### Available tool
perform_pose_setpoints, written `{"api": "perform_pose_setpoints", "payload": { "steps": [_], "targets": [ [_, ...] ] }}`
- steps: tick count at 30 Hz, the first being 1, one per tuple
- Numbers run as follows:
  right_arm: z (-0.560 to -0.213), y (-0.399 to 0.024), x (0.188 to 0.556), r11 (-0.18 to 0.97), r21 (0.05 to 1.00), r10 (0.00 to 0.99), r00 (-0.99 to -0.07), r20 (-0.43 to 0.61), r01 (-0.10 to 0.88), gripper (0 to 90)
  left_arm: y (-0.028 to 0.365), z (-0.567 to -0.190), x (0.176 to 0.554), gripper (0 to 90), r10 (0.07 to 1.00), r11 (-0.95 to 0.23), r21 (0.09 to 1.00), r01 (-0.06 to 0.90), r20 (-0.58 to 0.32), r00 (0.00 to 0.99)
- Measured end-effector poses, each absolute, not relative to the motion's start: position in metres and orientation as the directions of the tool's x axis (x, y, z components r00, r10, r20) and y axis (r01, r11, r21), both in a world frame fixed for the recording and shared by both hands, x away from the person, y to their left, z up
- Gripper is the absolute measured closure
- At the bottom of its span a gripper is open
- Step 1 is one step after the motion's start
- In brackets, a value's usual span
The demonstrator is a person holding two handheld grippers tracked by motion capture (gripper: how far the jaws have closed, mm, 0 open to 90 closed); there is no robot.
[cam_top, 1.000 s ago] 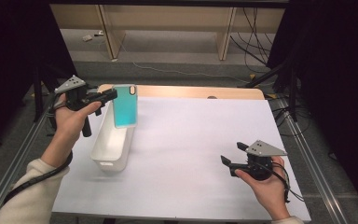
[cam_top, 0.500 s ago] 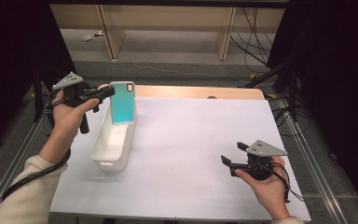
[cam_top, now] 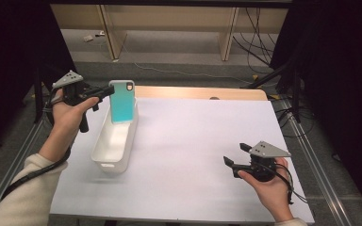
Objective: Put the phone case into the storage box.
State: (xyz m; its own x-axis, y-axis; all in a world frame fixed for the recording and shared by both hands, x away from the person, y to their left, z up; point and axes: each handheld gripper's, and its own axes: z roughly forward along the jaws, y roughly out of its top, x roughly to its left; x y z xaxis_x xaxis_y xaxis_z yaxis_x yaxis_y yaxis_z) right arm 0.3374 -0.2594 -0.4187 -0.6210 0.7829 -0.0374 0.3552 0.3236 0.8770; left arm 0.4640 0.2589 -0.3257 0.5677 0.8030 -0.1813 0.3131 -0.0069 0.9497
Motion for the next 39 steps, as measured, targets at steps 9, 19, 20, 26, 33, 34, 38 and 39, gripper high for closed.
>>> {"api": "perform_pose_setpoints", "payload": {
  "steps": [9,19,20,26,33,34,38,39],
  "targets": [
    [-0.42,-0.258,0.338,0.312,0.878,0.78,-0.626,-0.019,0.362,23.1,0.261,-0.33,0.467,82.3,0.804,-0.01,0.947,0.321,-0.183,0.566],
    [-0.421,-0.258,0.338,0.31,0.879,0.78,-0.625,-0.018,0.361,23.1,0.265,-0.333,0.472,82.2,0.816,-0.006,0.944,0.331,-0.187,0.548],
    [-0.421,-0.258,0.338,0.312,0.879,0.78,-0.625,-0.019,0.362,23.1,0.265,-0.333,0.472,82.3,0.815,-0.008,0.944,0.331,-0.185,0.548],
    [-0.421,-0.258,0.338,0.316,0.88,0.779,-0.626,-0.027,0.355,23.1,0.268,-0.334,0.474,82.2,0.82,-0.005,0.943,0.333,-0.187,0.542],
    [-0.421,-0.257,0.338,0.32,0.881,0.779,-0.626,-0.034,0.35,23.0,0.27,-0.335,0.477,82.2,0.825,-0.008,0.943,0.333,-0.182,0.535],
    [-0.421,-0.257,0.338,0.319,0.881,0.779,-0.626,-0.033,0.35,23.0,0.271,-0.335,0.478,82.2,0.825,-0.008,0.943,0.332,-0.182,0.536],
    [-0.421,-0.258,0.338,0.324,0.877,0.781,-0.623,-0.037,0.355,23.1,0.271,-0.335,0.479,82.2,0.825,-0.008,0.943,0.332,-0.181,0.536],
    [-0.421,-0.258,0.338,0.321,0.879,0.778,-0.627,-0.033,0.352,23.0,0.271,-0.335,0.479,82.2,0.825,-0.008,0.943,0.331,-0.181,0.536]
  ]
}}
